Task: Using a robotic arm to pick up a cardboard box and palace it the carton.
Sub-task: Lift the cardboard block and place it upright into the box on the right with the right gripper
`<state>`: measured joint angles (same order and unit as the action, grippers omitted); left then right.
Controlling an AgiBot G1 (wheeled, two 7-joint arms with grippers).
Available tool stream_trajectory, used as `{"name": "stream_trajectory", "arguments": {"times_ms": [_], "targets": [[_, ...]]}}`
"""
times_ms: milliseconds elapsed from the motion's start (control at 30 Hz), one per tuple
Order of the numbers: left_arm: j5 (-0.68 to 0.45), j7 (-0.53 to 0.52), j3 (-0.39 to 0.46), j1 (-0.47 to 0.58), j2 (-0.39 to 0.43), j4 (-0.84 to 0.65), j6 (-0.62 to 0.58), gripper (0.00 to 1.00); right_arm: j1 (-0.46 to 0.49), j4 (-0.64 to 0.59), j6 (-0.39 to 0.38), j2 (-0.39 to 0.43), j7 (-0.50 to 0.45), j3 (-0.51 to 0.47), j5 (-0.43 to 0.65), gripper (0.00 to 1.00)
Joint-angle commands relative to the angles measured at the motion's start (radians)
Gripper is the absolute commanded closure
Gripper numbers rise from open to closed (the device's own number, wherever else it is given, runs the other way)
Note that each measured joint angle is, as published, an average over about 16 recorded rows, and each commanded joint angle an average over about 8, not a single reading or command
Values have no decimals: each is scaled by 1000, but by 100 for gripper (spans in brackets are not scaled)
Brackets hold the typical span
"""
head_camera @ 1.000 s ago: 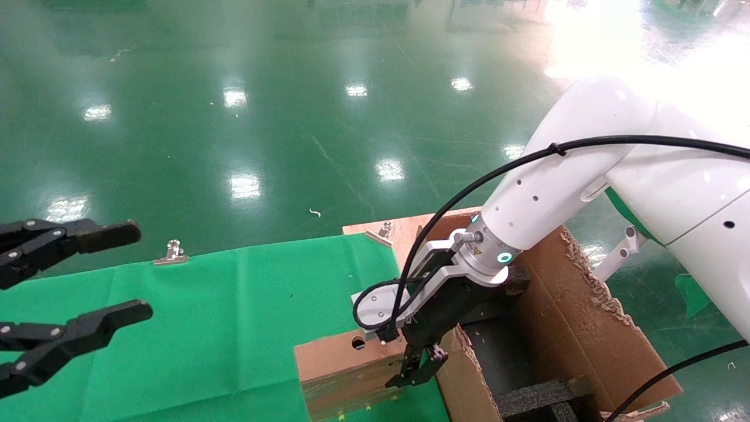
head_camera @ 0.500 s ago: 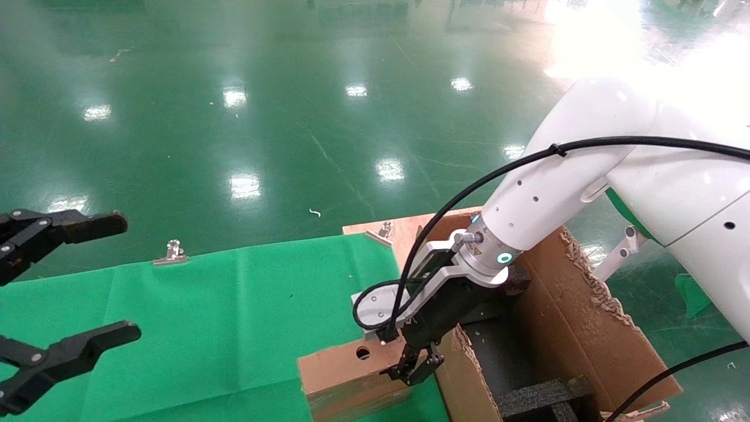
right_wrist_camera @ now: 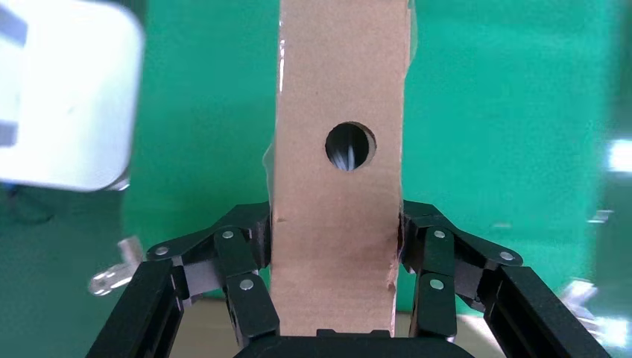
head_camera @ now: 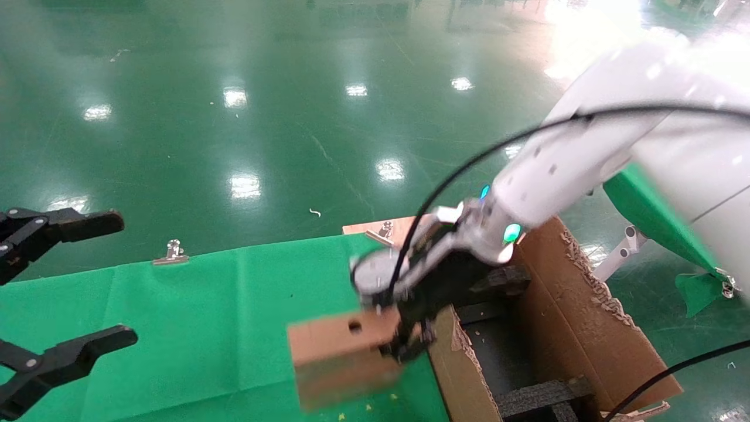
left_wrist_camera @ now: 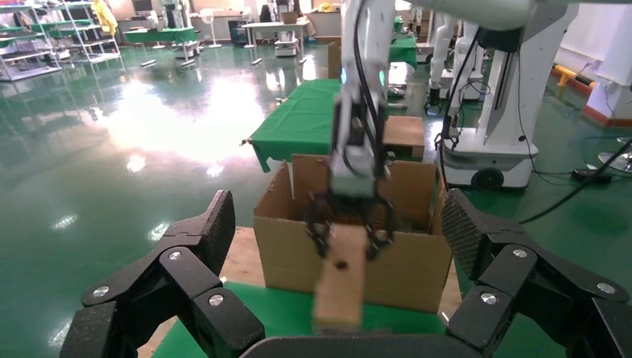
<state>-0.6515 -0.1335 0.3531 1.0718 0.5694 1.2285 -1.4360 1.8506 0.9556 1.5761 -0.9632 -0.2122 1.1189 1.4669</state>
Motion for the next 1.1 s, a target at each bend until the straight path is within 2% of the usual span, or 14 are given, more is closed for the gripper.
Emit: {"name": "stream_trajectory", "arguments": {"times_ms": [33, 433, 667, 867, 1100], "targets": [[0, 0, 0, 0, 0, 0, 0, 0, 31, -16, 3, 5, -2, -9, -18, 100], [0, 0, 0, 0, 0, 0, 0, 0, 322, -160, 17, 57, 64, 81, -118, 100], [0, 0, 0, 0, 0, 0, 0, 0, 426, -203, 16, 107, 71, 171, -157, 100], [0, 0, 0, 0, 0, 0, 0, 0, 501, -184, 17, 207, 29, 265, -147, 100], [0, 0, 0, 0, 0, 0, 0, 0, 585, -90, 17, 367, -61, 382, -128, 100]]}}
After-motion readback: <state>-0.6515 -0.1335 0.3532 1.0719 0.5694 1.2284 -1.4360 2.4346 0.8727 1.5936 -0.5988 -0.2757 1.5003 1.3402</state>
